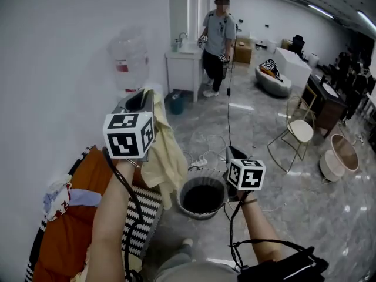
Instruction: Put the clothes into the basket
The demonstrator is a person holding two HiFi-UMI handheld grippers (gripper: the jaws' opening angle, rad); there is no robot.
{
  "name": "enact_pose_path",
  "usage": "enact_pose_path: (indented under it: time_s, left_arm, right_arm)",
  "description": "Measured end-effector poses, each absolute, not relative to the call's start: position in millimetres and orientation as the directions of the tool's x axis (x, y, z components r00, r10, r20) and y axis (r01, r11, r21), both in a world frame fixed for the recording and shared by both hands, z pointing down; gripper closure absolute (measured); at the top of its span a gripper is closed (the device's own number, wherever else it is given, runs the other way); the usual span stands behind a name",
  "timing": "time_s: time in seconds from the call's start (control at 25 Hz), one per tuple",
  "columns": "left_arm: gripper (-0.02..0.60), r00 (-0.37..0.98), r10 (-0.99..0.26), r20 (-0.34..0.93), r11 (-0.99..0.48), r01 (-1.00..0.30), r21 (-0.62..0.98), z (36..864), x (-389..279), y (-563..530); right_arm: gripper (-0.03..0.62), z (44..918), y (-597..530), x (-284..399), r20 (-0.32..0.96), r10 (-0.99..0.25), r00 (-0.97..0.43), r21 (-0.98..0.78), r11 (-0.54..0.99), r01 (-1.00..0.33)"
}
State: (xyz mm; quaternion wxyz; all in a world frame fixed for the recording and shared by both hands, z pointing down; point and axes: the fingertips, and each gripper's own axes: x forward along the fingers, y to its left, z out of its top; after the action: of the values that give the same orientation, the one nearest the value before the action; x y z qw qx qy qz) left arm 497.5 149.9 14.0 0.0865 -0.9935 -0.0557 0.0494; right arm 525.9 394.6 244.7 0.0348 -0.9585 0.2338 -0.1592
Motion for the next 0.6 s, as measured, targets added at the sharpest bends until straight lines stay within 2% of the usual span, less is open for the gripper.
enact_pose_path:
  time_s: [0.32, 0.6]
  left_arm:
    - [0.568, 0.96, 0.276, -0.053, -0.953, 0.266, -0.144, 39.7, 576.6, 215.9]
    - [0.568, 0.923, 0.374, 0.089, -0.922, 0.38, -0.076, 141.7, 633.6, 245.0]
  right_arm:
    - [0.591, 267.5, 462.5, 559.2, 0.332, -0.324, 0.886, -0.149, -0.945, -0.29]
    - [0.591, 323.4, 482.2, 578.6, 0.405, -0.247, 0.88, -0.189, -0.965, -0.184]
